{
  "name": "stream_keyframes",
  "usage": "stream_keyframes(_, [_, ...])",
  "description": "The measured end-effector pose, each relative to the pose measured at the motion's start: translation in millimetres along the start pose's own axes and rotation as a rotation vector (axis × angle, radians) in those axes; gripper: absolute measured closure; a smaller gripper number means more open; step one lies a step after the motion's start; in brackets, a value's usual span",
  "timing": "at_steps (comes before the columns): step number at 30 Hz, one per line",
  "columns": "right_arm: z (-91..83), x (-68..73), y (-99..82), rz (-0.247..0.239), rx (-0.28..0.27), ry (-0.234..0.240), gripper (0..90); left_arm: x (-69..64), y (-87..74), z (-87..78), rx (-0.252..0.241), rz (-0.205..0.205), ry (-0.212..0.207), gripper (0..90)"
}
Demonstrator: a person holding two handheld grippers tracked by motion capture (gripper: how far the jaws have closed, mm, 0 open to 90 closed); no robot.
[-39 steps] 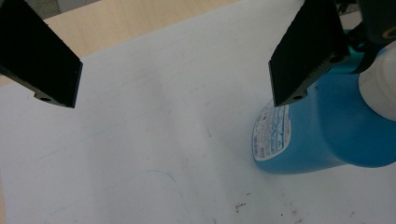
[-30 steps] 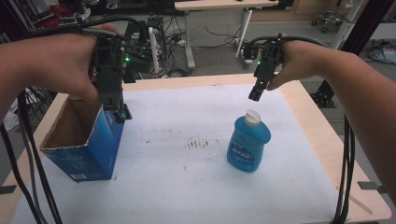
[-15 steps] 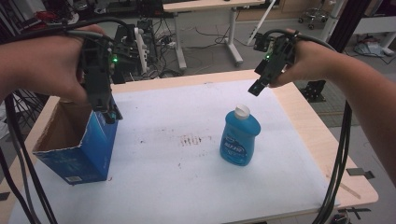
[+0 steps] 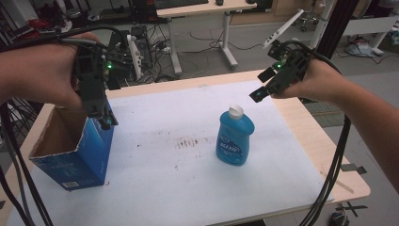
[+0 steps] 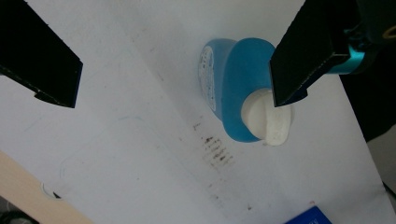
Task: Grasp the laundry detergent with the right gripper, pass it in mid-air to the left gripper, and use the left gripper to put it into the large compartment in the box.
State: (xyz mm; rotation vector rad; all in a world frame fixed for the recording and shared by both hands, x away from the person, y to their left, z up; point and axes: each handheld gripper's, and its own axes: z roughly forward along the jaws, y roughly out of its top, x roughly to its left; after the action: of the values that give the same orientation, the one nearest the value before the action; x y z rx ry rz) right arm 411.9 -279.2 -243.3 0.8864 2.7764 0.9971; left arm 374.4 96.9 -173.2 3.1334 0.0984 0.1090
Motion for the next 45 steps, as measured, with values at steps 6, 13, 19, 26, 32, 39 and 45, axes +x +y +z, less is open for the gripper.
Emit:
stream_keyframes(6, [-3.6, 7.3, -30.3, 0.047, -0.144, -0.039, 1.9, 1.3, -3.6, 3.6, 0.007, -0.006, -0.003, 1.7])
stream_keyframes(13, [-3.7, 14.2, -64.6, 0.104, -0.261, -0.114, 1.9, 0.3, -1.8, 4.7, 0.008, -0.001, -0.003, 1.7])
stream_keyframes(19, [-3.5, 19.5, -89.2, 0.144, -0.328, -0.155, 1.9, -1.5, -1.8, 4.3, 0.005, -0.003, -0.001, 1.7])
stream_keyframes(26, [0.4, 29.5, -113.9, 0.144, -0.363, -0.170, 1.9, -2.9, -1.3, 5.1, 0.006, -0.002, -0.001, 1.7])
stream_keyframes(32, [9.6, 39.5, -136.1, 0.150, -0.429, -0.164, 1.9, -3.4, -0.6, 7.1, 0.007, 0.004, -0.005, 1.7])
stream_keyframes(39, [25.0, 51.7, -159.3, 0.151, -0.503, -0.184, 1.8, -2.6, -1.1, 7.9, 0.007, 0.002, -0.004, 1.7])
stream_keyframes(45, [39.0, 58.1, -167.1, 0.139, -0.504, -0.183, 1.8, -2.7, -2.1, 8.7, 0.005, -0.002, -0.004, 1.7])
